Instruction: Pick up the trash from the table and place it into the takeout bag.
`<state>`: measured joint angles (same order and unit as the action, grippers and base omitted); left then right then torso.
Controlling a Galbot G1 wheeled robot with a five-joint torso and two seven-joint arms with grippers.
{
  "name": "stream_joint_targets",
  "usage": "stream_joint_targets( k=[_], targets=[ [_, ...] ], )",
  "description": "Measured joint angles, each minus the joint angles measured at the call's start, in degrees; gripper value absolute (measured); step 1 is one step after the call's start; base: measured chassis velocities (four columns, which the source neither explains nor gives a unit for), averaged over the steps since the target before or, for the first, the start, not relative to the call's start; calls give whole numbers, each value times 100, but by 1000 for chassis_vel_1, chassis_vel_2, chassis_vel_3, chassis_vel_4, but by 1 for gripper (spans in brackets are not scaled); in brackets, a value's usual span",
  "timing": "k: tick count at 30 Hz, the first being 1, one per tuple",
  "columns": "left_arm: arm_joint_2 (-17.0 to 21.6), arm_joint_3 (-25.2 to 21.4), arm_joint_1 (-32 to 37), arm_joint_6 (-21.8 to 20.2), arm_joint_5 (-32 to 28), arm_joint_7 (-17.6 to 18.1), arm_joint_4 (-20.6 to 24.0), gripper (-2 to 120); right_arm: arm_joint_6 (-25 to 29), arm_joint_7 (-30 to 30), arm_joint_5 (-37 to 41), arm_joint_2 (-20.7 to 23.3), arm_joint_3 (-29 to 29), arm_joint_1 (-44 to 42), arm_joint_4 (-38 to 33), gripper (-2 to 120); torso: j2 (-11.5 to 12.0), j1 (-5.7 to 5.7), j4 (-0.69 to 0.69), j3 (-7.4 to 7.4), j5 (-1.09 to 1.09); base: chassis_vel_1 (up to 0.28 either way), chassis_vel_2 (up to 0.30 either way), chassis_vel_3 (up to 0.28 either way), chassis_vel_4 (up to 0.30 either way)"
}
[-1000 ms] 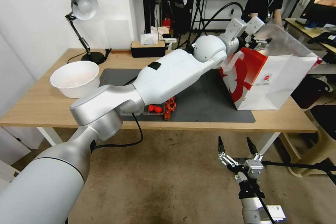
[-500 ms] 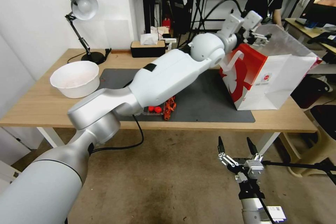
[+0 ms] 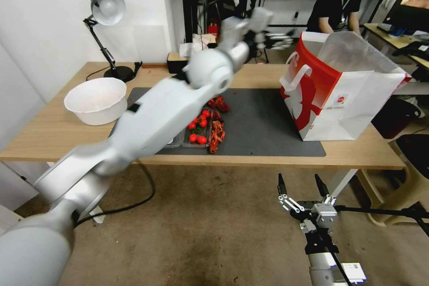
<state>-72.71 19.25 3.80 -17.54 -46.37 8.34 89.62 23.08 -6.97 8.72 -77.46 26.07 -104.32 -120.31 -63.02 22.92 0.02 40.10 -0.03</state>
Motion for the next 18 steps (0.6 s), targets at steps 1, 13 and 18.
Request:
stream_joint_targets(
  k=[1, 13, 18],
  targets=[
    [110, -86, 132, 24, -2, 47, 154, 100, -6, 0, -4, -1, -4, 0, -6, 100, 0, 0, -1, 0, 1, 0, 0, 0, 0],
    [967, -1155, 1868, 64, 466, 447, 1665, 100, -119, 1, -43, 6, -47, -13, -92, 100, 0, 0, -3, -1, 2, 0, 0, 0, 0],
    [1609, -2324, 3490, -159, 966, 110, 2378, 100, -218, -2, -60, 58, -53, -42, -208, 100, -1, -1, 1, -1, 2, 0, 0, 0, 0]
  ],
)
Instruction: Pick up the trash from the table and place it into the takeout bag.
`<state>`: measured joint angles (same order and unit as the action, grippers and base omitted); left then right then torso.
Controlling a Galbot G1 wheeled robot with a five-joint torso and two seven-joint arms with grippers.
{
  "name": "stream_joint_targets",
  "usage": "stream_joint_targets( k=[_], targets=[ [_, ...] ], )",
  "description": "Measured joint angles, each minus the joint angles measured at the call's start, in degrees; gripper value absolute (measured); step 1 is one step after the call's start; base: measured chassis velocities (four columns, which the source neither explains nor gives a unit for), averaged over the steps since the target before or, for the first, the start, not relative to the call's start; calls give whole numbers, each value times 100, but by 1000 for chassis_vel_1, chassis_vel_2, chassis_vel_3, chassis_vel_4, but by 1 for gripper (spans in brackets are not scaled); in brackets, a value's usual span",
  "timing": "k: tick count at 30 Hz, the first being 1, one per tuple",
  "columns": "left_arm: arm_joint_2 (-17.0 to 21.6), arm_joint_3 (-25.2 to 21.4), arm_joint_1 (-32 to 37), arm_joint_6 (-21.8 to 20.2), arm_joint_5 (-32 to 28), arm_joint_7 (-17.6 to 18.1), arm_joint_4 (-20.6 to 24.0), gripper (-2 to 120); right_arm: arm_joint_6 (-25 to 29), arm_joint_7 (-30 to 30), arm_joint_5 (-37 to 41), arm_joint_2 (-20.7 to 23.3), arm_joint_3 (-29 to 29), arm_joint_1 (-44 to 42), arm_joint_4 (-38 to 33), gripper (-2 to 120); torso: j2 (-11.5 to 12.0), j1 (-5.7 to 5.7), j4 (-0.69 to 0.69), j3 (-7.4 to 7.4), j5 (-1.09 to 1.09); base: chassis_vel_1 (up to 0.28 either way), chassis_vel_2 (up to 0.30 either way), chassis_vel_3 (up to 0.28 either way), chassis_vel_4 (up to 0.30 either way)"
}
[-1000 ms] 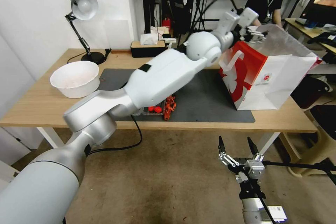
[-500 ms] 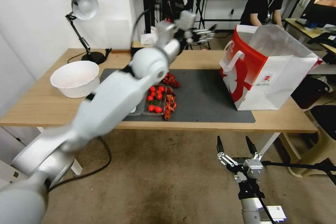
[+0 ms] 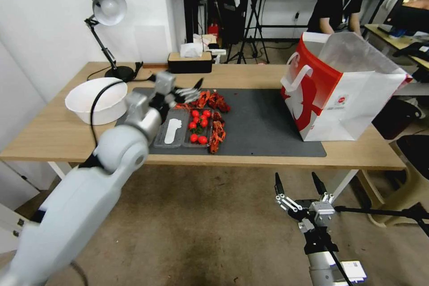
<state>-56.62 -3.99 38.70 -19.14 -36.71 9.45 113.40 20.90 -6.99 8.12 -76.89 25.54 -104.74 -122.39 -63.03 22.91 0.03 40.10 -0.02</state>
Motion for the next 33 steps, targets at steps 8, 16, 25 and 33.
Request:
stream_joint_targets(
  k=[8, 16, 25, 33],
  targets=[
    [168, -1600, 3002, 914, 930, 71, 838, 100, -178, 16, 69, 145, -3, -145, -196, 100, 0, 0, -3, 0, 2, 0, 0, 0, 0],
    [-438, -2486, 5009, 2173, 1599, 13, 921, 100, -198, 41, 145, 290, -32, -116, -266, 100, 0, -1, -3, 0, 2, 0, 0, 0, 0],
    [-812, -2591, 5512, 2841, 1857, -56, 601, 100, -94, 123, 293, 254, -147, 6, -169, 100, 1, 0, -3, 1, 1, 0, 0, 0, 0],
    [-913, -2529, 5728, 3516, 1864, -156, 231, 100, -128, 132, 296, 289, -179, 104, -105, 100, 1, 1, -2, 1, 2, 0, 0, 0, 0]
  ],
)
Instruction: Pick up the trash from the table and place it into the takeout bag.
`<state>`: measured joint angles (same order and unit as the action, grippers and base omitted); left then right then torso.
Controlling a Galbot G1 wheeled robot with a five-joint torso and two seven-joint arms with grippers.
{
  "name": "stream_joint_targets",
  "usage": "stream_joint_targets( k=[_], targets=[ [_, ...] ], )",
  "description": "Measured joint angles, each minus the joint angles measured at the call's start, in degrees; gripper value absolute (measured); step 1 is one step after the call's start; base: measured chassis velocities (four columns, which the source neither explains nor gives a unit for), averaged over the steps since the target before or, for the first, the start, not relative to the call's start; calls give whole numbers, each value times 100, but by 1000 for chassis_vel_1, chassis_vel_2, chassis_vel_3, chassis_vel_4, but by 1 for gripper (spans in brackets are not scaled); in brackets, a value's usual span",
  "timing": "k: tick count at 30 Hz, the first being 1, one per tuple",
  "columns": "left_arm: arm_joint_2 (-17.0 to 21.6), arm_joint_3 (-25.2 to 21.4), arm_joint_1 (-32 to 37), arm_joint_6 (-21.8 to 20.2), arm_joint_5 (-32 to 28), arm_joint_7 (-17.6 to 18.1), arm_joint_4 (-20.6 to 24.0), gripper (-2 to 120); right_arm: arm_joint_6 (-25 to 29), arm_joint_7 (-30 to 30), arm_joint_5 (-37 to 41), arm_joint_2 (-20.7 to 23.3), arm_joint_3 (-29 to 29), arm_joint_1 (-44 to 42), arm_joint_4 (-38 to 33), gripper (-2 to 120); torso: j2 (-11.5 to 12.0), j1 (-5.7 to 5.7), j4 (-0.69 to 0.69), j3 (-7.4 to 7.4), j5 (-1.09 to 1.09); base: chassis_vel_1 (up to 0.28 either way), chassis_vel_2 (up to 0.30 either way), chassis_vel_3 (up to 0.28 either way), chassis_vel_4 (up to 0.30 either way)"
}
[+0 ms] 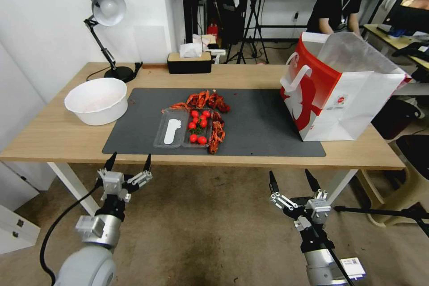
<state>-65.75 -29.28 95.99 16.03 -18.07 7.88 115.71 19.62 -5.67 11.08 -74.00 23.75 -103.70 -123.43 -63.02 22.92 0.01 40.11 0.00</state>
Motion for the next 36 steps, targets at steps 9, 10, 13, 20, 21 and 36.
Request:
stream_joint_targets(
  k=[9, 10, 13, 20, 21, 36],
  targets=[
    [-188, 81, -15, 289, 13, -40, -243, 100, -137, 116, -73, 35, -63, 45, 109, 100, 0, 0, -1, 0, 0, 0, 0, 0, 0],
    [-200, 83, -21, 303, 15, -40, -259, 100, -143, 125, -44, 40, -79, 46, 108, 100, 0, 0, 0, 0, 0, 0, 0, 0, 0],
    [-217, 80, -31, 332, 24, -40, -289, 100, -147, 157, -11, 42, -99, 45, 102, 100, 0, 0, 0, 0, 0, 0, 0, 0, 0],
    [-233, 69, -42, 350, 42, -44, -305, 100, -138, 179, -20, 40, -98, 47, 103, 100, 0, 0, -1, 0, 0, 0, 0, 0, 0],
    [-233, 69, -42, 350, 42, -44, -305, 100, -138, 179, -20, 40, -98, 47, 103, 100, 0, 0, -1, 0, 0, 0, 0, 0, 0],
    [-229, 67, -49, 337, 42, -45, -303, 100, -129, 179, -26, 39, -94, 45, 103, 100, 0, 0, 0, 0, 0, 0, 0, 0, 0]
  ],
)
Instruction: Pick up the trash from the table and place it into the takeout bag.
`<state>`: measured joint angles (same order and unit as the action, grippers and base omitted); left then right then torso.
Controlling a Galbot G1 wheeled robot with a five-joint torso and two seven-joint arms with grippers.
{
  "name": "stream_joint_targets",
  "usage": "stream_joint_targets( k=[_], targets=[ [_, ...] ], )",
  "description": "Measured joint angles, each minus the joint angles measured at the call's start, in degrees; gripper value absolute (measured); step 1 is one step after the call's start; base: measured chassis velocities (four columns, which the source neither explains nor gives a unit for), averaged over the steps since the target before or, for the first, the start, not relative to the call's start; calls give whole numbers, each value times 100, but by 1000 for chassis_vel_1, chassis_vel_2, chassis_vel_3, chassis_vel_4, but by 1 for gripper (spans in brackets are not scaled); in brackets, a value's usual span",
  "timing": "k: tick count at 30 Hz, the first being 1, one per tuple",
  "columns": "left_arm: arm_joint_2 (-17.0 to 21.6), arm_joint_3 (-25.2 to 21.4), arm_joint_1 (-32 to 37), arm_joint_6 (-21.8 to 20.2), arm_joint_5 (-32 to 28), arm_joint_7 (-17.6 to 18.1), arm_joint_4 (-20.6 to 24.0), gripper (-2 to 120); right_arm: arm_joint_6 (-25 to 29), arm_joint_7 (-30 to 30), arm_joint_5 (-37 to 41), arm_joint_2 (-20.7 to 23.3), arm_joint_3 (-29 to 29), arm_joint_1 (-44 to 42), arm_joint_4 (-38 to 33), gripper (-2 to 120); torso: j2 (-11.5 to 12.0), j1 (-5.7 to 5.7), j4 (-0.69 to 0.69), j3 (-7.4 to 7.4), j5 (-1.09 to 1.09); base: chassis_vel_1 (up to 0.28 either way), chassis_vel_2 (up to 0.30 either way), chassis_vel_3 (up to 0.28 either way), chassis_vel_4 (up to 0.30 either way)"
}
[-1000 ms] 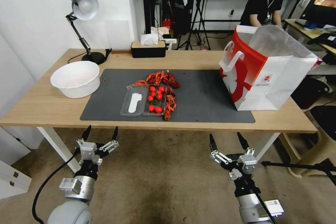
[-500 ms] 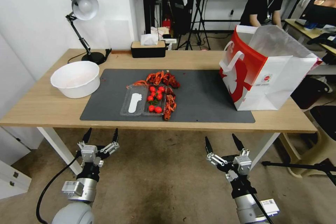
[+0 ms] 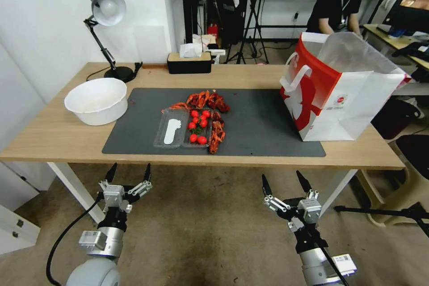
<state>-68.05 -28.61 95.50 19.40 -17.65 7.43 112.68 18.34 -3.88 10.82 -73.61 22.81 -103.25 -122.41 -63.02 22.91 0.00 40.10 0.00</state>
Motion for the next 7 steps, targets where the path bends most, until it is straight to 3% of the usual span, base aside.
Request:
stream_joint_targets(
  k=[7],
  targets=[
    [2, 1, 0, -4, -1, 0, 2, 100, 3, 0, -1, 0, 2, -1, 0, 100, 0, 0, 0, 0, 0, 0, 0, 0, 0]
  ],
)
